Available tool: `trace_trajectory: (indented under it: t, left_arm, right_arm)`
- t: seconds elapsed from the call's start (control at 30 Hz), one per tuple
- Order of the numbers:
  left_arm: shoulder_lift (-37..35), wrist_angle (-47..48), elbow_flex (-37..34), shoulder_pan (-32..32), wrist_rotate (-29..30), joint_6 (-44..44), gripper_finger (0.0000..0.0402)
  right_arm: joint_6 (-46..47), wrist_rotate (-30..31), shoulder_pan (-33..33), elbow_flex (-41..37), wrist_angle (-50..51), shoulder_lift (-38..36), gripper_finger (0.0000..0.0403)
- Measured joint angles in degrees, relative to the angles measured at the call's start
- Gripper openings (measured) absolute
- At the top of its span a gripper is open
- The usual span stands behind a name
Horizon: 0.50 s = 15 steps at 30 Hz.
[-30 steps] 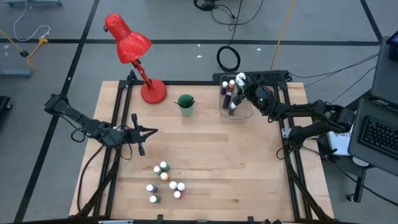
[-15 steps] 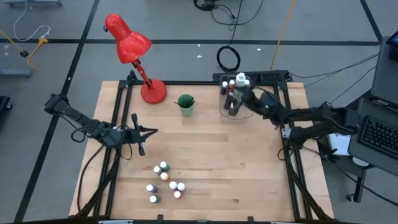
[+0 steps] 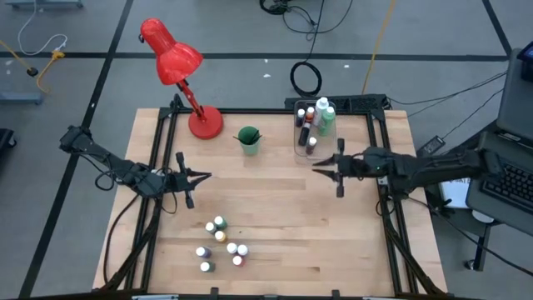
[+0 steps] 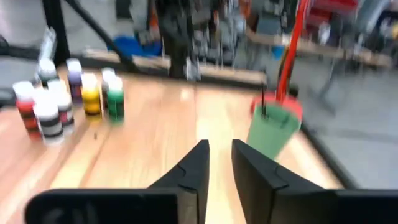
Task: Pick & Place Paint Supplies
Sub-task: Put the white pant bottle into the transparent bin
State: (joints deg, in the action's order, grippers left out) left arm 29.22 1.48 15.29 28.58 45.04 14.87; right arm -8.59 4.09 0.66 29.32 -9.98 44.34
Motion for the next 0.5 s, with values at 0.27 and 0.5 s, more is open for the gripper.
trace_trajectory:
  t: [0.27,0.5]
  left_arm:
    - [0.01,-1.52,0.00,0.02,-0.01,0.21,0.0019]
    - [-0.01,-1.41,0.00,0.02,-0.01,0.29,0.0019]
  right_arm:
    - [0.06,8.12,-4.28,0.01,-0.15,7.31,0.0070]
    - [0.41,6.10,-8.48,0.03,-15.79,18.29,0.0068]
